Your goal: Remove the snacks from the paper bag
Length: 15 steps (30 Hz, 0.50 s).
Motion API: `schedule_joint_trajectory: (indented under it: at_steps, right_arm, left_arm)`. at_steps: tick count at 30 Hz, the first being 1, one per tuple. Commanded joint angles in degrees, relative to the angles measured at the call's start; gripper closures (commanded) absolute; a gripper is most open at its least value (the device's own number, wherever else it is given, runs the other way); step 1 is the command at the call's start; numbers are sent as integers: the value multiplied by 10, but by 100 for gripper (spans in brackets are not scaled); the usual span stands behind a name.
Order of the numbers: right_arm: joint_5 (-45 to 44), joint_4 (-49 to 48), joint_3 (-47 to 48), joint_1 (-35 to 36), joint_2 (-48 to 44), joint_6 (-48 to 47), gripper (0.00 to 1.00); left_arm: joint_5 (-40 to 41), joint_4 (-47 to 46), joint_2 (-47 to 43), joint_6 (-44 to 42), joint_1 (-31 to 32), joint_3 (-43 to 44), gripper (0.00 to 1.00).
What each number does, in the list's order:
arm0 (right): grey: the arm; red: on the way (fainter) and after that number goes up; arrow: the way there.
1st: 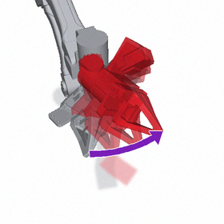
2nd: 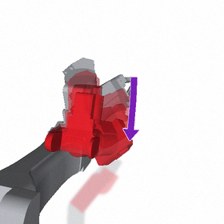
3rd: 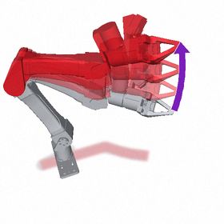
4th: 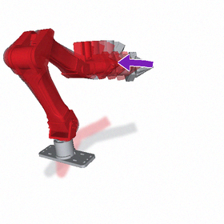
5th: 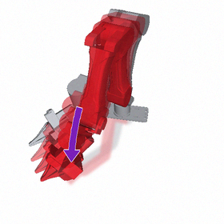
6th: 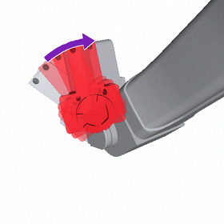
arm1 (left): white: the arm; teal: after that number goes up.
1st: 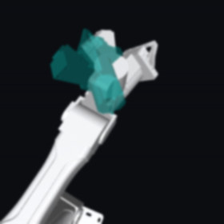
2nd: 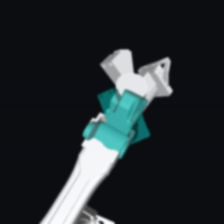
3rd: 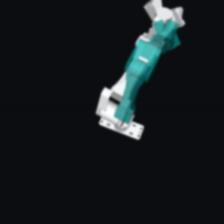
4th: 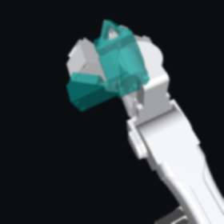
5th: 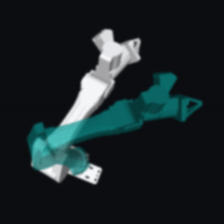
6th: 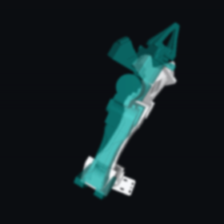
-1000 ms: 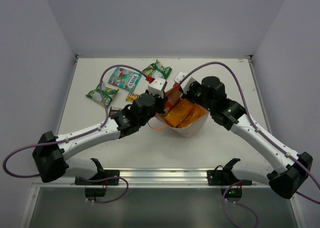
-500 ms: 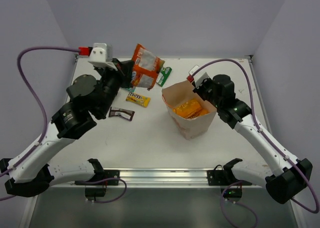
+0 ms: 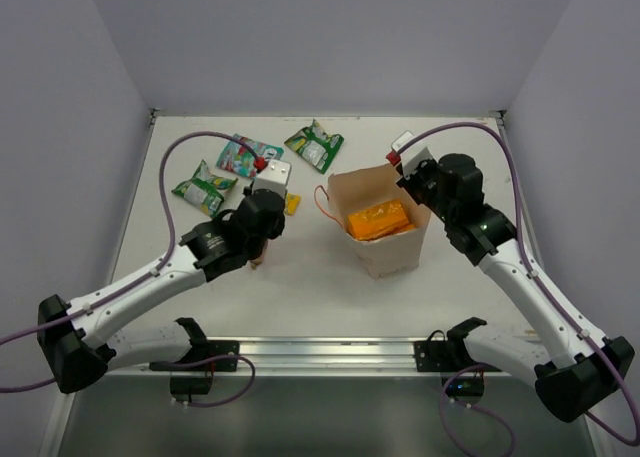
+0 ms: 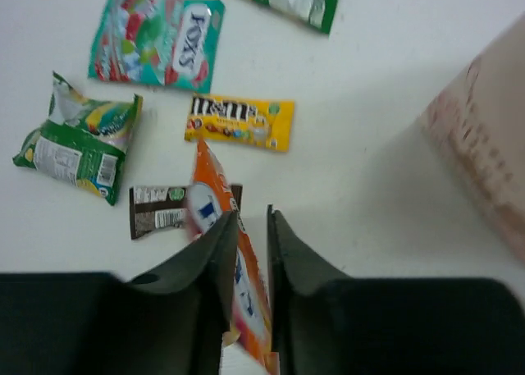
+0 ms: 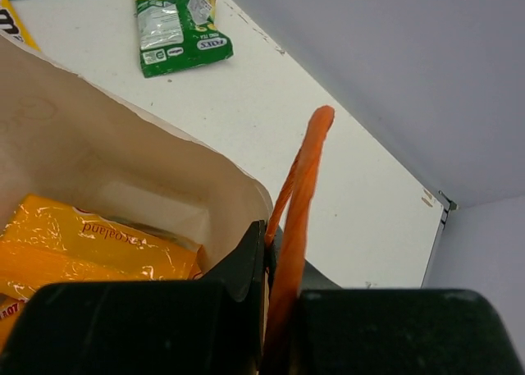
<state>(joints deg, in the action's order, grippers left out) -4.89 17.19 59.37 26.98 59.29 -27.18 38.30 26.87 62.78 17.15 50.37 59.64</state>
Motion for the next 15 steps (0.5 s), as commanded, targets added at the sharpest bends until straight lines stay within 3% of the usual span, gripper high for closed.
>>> schedule_joint_trajectory:
  at_steps: [1,2,4,8,15]
  right_arm:
    - [9,-66,23,-2,-21,-1,100]
    - [15,-69,22,-2,-19,-5,100]
    - [31,-78,20,-2,-18,-10,100]
    - [61,-81,38,1,-11,-23,100]
    - [84,-66,108,26,32,-58,100]
  left_arm:
    - [-74,-82,8,31,-1,-44,64]
    - [-82,-79,12,32,-1,-37,43]
    - [-108,-78,14,26,0,-10,21]
    - [-148,-77,-8,-7,0,54,15]
    - [-315,-94,31,-54,17,178,14]
